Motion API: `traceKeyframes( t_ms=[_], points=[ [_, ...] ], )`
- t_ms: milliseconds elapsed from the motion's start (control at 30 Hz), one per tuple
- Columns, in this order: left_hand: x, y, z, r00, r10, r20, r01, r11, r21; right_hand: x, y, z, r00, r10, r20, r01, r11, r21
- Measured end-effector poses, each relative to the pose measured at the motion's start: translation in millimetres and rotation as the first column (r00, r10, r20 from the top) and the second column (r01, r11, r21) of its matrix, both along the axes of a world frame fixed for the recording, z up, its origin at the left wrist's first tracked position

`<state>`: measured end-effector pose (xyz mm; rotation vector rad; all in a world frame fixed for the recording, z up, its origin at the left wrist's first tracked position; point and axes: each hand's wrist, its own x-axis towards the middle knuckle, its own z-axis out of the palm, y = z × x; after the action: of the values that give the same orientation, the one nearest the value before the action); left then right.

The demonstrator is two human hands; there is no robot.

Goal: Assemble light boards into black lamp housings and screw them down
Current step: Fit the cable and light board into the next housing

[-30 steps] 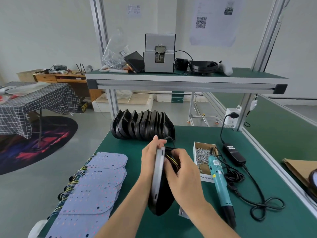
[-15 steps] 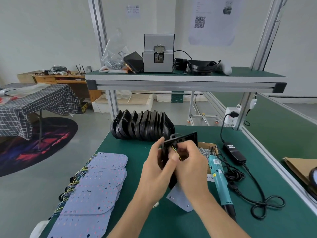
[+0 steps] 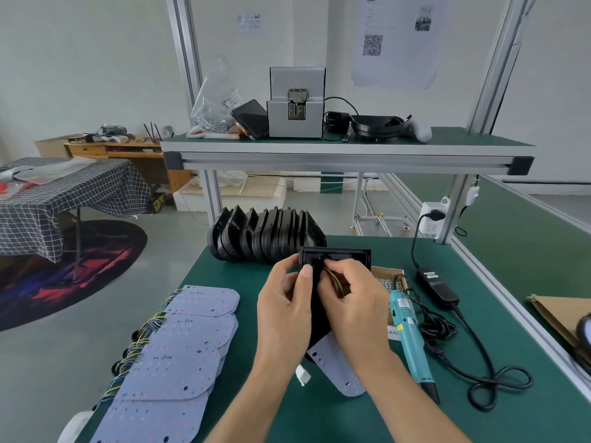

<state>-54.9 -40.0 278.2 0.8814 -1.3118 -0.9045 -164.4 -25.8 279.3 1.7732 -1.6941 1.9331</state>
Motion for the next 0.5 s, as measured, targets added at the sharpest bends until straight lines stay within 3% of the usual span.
traceKeyframes(
  t_ms=[367, 500],
  points=[
    [-8.3, 11.3, -1.4, 0.995, 0.064, 0.075, -0.060, 0.997, -0.050, 1.9, -6.2, 18.0, 0.965, -0.111, -0.238, 0.132, 0.988, 0.076],
    [2.9, 7.1, -0.6, 0.996, 0.084, 0.042, -0.082, 0.995, -0.056, -6.2, -1.1, 22.3, 0.968, 0.131, -0.215, -0.095, 0.981, 0.171]
  ],
)
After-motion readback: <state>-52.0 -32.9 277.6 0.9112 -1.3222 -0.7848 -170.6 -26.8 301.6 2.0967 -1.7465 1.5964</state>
